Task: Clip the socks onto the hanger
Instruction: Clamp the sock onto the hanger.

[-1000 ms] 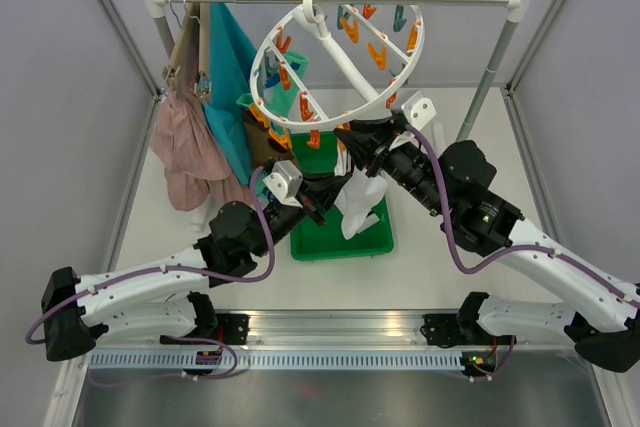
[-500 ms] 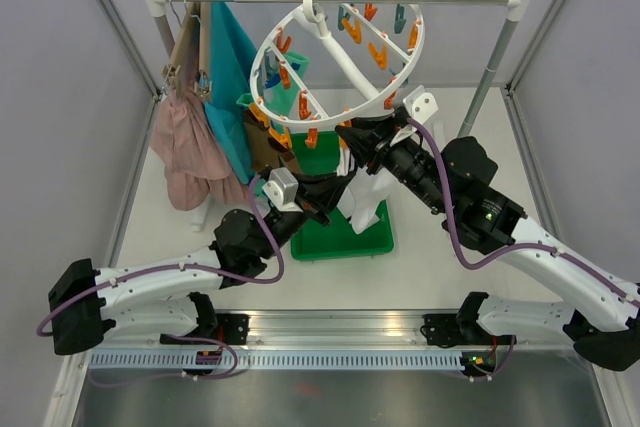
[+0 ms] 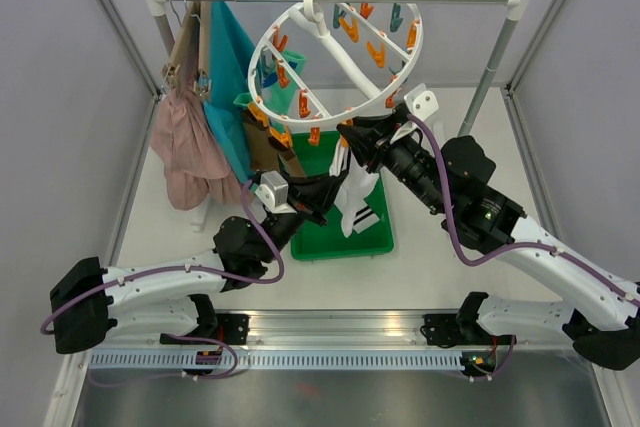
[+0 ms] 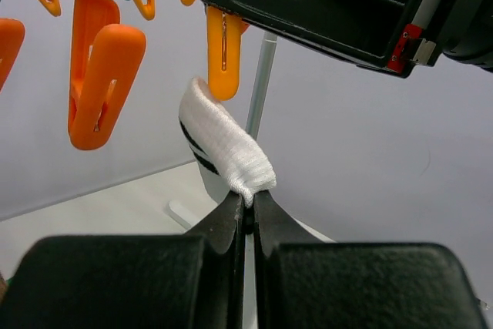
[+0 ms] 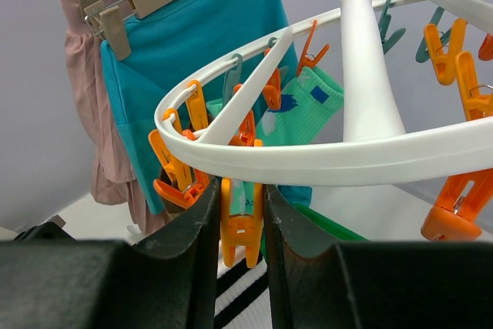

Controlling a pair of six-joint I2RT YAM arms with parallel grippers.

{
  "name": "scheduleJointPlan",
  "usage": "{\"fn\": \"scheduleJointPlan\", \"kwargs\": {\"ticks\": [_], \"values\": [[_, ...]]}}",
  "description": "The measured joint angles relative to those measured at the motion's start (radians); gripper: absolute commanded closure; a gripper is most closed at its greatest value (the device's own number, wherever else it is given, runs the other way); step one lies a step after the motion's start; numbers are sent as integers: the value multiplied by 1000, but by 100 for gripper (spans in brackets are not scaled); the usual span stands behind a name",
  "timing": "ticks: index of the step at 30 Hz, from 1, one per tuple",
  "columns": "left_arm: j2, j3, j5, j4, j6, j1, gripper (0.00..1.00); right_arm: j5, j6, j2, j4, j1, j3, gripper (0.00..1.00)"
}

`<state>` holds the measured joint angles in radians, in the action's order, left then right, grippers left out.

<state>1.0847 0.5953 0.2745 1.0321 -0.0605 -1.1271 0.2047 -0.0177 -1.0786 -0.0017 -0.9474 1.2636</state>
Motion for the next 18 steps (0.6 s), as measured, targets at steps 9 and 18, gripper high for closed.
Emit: {"fn": "scheduleJointPlan", "kwargs": {"ticks": [9,18], "values": [[8,-2,11,35,-10,0,98,33,-29,-14,-7,0,14,100],[44,-2,5,57,-20,0,98,42,-65,-16,-7,0,14,100]]}}
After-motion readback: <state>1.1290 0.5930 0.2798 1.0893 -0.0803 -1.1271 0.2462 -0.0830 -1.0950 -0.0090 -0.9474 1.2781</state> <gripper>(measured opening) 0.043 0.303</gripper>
